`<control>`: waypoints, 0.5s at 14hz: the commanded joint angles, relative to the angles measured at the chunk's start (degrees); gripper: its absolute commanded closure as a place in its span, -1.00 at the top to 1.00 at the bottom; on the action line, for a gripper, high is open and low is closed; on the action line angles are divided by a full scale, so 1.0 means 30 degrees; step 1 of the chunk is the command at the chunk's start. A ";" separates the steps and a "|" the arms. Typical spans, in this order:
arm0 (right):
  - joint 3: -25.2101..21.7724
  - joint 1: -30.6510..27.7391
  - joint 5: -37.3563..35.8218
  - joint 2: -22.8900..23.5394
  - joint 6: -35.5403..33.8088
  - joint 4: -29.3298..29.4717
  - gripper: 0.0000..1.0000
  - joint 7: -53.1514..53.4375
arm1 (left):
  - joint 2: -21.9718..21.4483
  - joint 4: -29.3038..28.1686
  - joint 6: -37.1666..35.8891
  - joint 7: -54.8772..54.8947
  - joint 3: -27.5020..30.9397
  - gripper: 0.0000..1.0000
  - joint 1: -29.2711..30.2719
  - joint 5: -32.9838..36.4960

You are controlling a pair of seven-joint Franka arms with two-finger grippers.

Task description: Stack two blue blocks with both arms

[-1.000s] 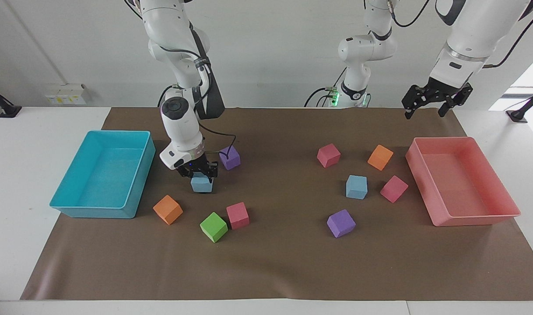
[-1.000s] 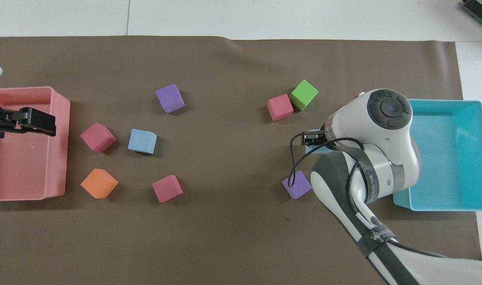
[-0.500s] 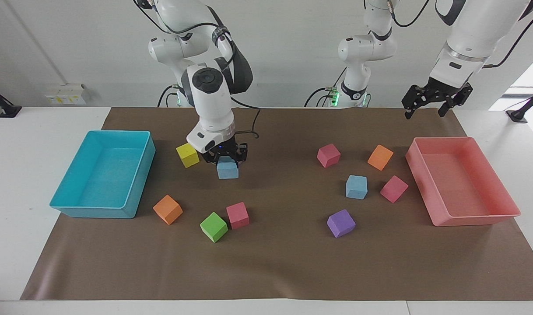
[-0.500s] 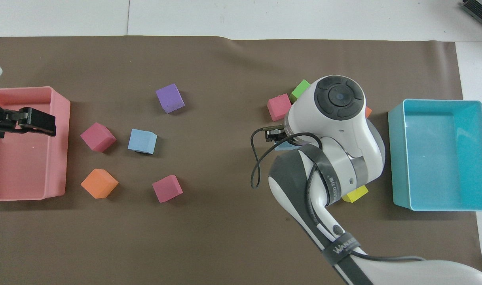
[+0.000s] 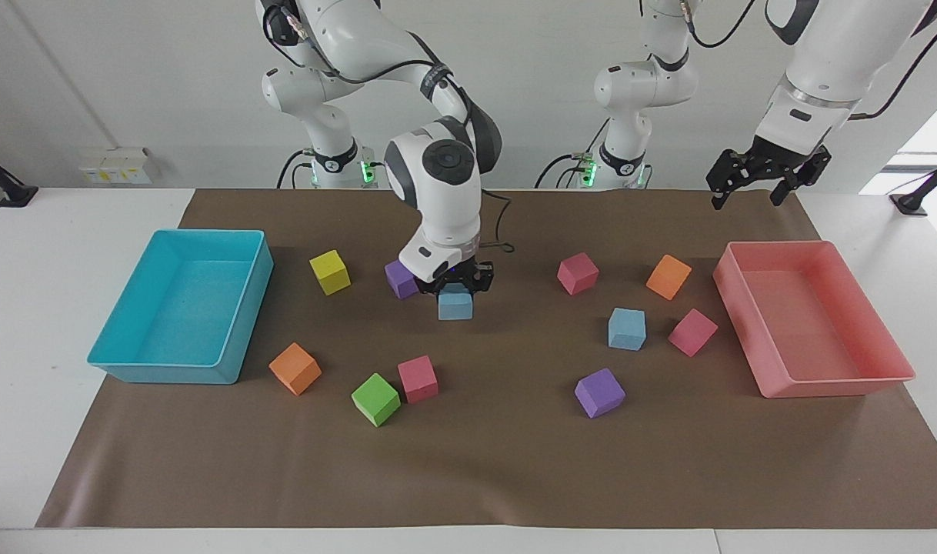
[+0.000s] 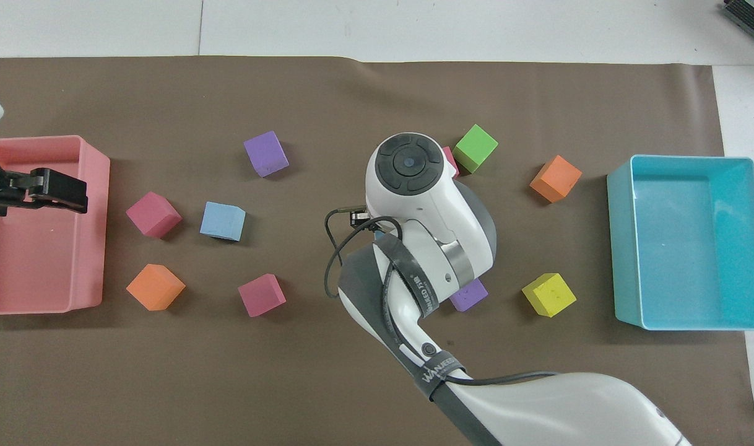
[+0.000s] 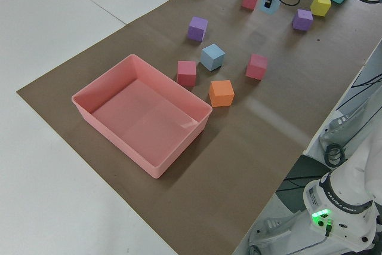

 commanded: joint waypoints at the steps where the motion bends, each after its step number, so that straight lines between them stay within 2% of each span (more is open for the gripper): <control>1: -0.0057 0.0640 -0.0156 0.1210 0.0835 0.0971 -1.00 0.0902 | -0.0334 -0.0090 -0.0211 0.0184 -0.0155 1.00 0.0408 -0.0343; 7: -0.0057 0.1462 -0.0097 0.1623 0.2682 0.0357 -1.00 0.1929 | -0.0334 -0.0090 -0.0240 0.0155 -0.0155 1.00 0.0408 -0.0343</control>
